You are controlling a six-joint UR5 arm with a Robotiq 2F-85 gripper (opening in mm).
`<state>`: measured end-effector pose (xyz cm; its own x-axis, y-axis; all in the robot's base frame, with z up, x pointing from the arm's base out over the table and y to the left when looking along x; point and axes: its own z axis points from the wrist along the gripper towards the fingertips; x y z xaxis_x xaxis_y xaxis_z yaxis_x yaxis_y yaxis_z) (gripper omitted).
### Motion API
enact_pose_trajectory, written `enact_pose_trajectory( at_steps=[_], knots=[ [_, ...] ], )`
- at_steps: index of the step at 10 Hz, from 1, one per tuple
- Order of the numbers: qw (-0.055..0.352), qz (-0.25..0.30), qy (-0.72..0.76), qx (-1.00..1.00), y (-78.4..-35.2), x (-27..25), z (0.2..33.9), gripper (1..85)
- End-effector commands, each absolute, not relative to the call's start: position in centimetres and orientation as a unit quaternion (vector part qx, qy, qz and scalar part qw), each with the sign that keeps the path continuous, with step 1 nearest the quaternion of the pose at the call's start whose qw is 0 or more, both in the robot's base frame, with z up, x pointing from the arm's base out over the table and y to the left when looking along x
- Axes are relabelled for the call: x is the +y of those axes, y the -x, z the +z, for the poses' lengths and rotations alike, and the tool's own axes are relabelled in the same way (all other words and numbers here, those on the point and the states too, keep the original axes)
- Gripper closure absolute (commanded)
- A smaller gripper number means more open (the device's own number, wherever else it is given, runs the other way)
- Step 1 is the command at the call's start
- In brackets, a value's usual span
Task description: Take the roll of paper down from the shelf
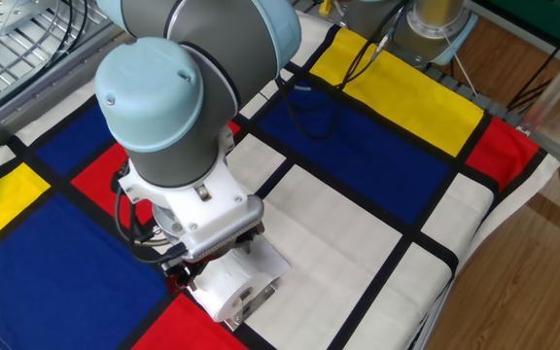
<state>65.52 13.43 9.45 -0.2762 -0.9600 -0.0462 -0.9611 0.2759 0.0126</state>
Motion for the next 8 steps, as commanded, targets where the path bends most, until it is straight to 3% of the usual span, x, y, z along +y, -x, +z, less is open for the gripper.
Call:
enact_pose_trajectory(
  at_steps=[1,8],
  knots=[
    [0.014,0.021,0.598,0.801,-65.30,12.66,8.82,0.7],
    [0.006,0.024,0.592,0.805,-64.93,13.11,8.31,0.7]
  ],
)
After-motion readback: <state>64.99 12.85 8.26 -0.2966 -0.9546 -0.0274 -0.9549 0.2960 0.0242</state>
